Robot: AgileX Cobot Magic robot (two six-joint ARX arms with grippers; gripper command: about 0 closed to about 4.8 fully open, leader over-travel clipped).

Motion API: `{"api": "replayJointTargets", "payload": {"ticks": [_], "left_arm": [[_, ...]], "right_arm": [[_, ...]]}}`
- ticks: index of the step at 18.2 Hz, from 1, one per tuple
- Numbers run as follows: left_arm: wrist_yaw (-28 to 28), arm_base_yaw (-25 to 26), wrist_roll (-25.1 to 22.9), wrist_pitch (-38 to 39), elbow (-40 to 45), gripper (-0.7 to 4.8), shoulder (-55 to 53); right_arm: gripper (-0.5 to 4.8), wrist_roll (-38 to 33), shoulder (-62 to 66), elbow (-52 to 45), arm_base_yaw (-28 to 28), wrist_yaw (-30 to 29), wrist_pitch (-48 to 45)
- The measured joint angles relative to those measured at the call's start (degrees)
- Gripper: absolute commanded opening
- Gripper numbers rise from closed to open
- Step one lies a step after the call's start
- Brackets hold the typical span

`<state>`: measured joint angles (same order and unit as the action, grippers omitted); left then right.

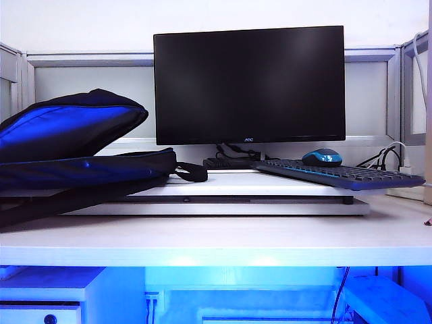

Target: Pick up the book on the desk and put it into the open backpack.

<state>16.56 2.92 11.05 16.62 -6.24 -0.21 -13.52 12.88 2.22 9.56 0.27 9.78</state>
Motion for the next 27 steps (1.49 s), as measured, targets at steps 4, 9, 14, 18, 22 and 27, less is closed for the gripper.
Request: {"api": "replayJointTargets", "payload": {"ticks": [4,9,14,18,22,27], "left_arm": [[3.7,0.0,-2.5,-0.1,0.4,0.14,0.0],[3.9,0.0,-6.8,-3.2,1.5,-0.05,0.0],[0.5,0.0,-10.0,-10.3,5.8,-0.06,0.0],[-0.7,0.0,-12.5,-10.0,5.8,-0.05,0.0],[-7.7,0.0,-12.6,-8.2,5.7,-0.06,0.0],[-11.2,0.0,-12.3,-7.8,5.7,-0.05,0.0]], "right_arm": [[-0.08,-0.2,-8.9,0.0,0.0,0.0,-1.9],[-0.08,-0.1,-12.6,-0.8,-0.1,3.8,-1.3],[-0.07,3.4,-12.6,-1.6,-0.1,4.7,-0.2],[-0.07,4.2,-12.6,-1.6,-0.1,2.9,0.1],[-0.07,4.5,-12.6,-1.6,-0.1,1.1,0.7],[-0.06,6.2,-12.6,-1.6,0.0,-2.0,0.8]]}}
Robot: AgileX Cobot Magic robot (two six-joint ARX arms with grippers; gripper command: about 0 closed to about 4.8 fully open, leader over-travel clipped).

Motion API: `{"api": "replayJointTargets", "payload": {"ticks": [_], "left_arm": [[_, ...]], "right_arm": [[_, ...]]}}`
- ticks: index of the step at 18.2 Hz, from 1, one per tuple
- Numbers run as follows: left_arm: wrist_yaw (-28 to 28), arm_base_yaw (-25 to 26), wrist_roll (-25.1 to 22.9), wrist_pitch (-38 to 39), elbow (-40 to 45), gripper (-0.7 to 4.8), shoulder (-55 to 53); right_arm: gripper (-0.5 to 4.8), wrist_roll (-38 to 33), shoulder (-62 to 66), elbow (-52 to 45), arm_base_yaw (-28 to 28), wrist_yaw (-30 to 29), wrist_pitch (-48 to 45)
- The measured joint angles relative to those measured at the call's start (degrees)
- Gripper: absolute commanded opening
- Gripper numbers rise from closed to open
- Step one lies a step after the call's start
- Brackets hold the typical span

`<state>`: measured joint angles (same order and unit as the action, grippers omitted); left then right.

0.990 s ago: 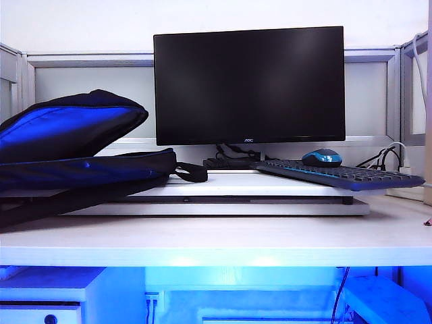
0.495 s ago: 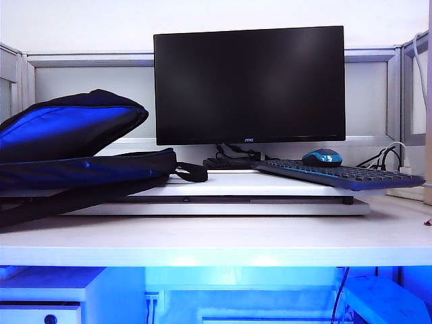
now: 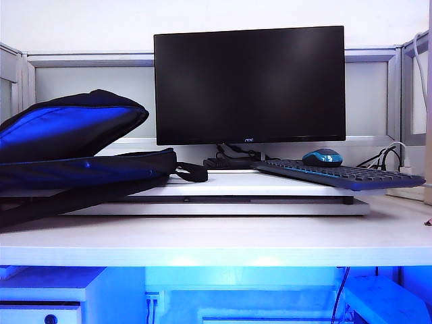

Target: Pick up the book on the desk and put it into the open backpack.

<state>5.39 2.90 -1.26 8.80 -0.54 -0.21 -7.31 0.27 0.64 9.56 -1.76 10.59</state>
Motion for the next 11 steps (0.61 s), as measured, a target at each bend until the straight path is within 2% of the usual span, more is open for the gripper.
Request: {"api": "replayJointTargets", "payload": {"ticks": [6,11], "left_arm": [[0.0,0.0,1.1,0.0,0.0,-0.05,0.0],[0.0,0.0,1.1,0.0,0.0,-0.05,0.0]], "right_arm": [[-0.06,0.2,0.0,0.0,0.0,-2.5,0.0],[-0.06,4.0,1.1,0.0,0.0,-1.9,0.0]]}}
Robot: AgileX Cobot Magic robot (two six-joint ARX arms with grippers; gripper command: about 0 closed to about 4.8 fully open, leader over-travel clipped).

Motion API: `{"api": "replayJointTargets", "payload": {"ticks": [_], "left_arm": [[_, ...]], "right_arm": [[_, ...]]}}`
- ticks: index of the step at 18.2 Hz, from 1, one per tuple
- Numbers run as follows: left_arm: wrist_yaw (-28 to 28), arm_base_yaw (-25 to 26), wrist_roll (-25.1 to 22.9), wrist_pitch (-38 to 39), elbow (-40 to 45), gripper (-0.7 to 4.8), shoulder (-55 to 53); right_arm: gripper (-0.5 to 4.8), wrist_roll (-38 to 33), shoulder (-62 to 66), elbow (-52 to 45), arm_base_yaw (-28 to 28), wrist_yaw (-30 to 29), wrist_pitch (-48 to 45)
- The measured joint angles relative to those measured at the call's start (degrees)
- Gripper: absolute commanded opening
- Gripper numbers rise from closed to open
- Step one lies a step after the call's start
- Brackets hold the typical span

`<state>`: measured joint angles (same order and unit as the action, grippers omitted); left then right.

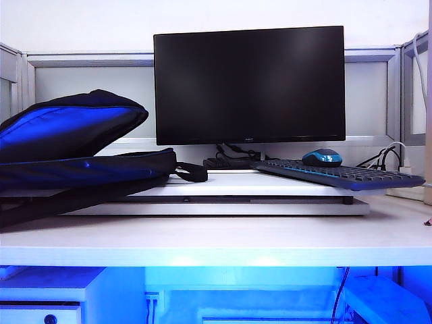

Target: Pick up the book on the desk and put it into the open backpack.

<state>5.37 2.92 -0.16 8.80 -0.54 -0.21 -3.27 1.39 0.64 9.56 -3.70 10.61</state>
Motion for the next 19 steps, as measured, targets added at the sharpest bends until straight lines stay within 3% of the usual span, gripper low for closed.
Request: {"api": "replayJointTargets", "payload": {"ticks": [19], "left_arm": [[0.0,0.0,0.0,0.0,0.0,-0.05,0.0]], "right_arm": [[-0.05,0.4,0.1,0.0,0.0,1.3,0.0]]}}
